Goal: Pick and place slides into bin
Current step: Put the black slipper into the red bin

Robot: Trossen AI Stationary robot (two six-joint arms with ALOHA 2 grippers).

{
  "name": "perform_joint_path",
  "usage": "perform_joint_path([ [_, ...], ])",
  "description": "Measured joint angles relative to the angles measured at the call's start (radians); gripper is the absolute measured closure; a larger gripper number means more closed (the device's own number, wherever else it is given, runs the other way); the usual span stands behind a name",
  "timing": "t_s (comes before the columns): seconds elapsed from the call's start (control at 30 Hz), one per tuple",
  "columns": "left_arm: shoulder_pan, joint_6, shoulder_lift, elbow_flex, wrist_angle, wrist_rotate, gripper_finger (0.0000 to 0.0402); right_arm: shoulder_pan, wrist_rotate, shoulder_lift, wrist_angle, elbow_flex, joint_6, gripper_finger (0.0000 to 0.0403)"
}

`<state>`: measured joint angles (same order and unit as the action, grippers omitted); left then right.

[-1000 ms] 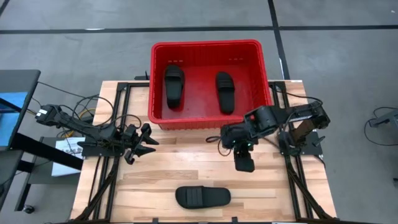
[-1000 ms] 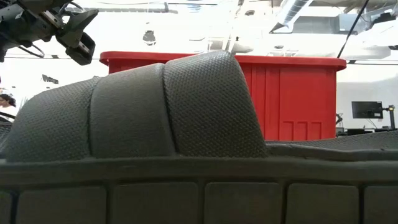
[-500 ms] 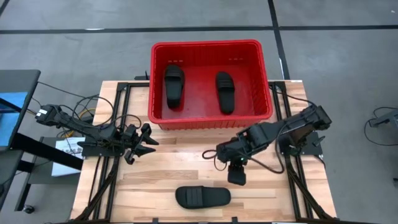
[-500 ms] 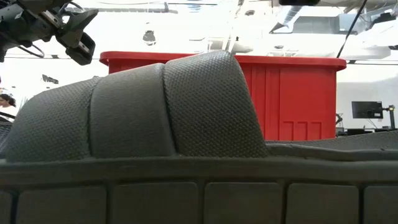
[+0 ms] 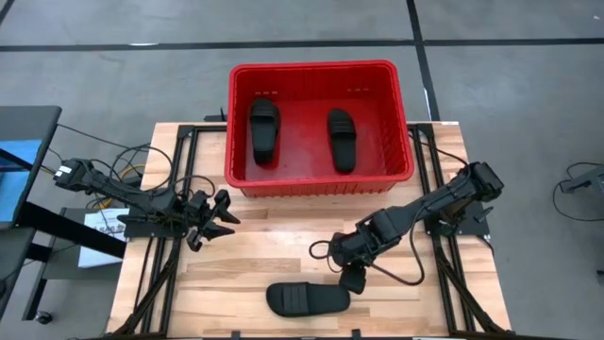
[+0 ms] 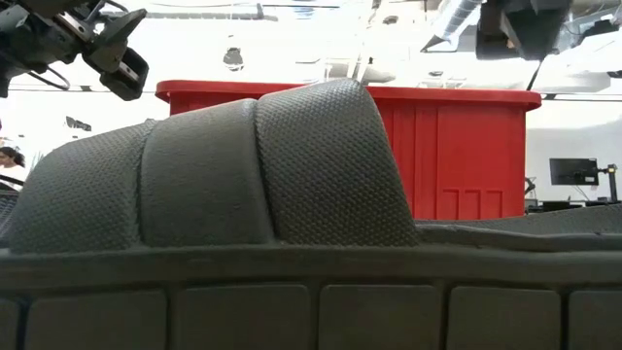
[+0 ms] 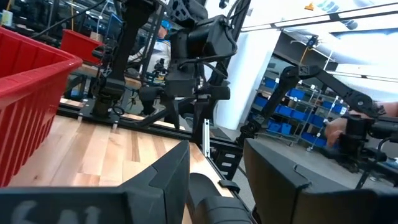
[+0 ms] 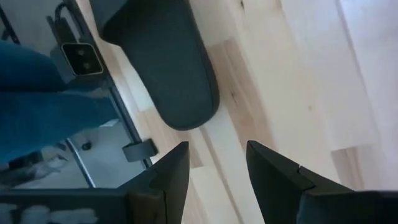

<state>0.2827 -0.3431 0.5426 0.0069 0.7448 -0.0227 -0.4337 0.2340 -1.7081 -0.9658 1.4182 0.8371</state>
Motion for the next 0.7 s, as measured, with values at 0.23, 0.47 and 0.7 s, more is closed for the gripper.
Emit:
perform_joint_path([
  [0.23,0.0,-0.01,0.0,0.0,-0.001,0.0,0.026,-0.036,0.001,0.0,0.118,-0.051,0.109,0.0253],
  [0.47,0.0,-0.01,0.0,0.0,-0.001,0.0,0.026,-0.082,0.005,0.0,0.141,-0.061,0.04,0.0253],
  [0.7,0.0,-0.01,0.0,0.0,-0.013,0.001,0.026,-0.129,0.017,0.0,0.141,-0.061,-0.249,0.0253],
])
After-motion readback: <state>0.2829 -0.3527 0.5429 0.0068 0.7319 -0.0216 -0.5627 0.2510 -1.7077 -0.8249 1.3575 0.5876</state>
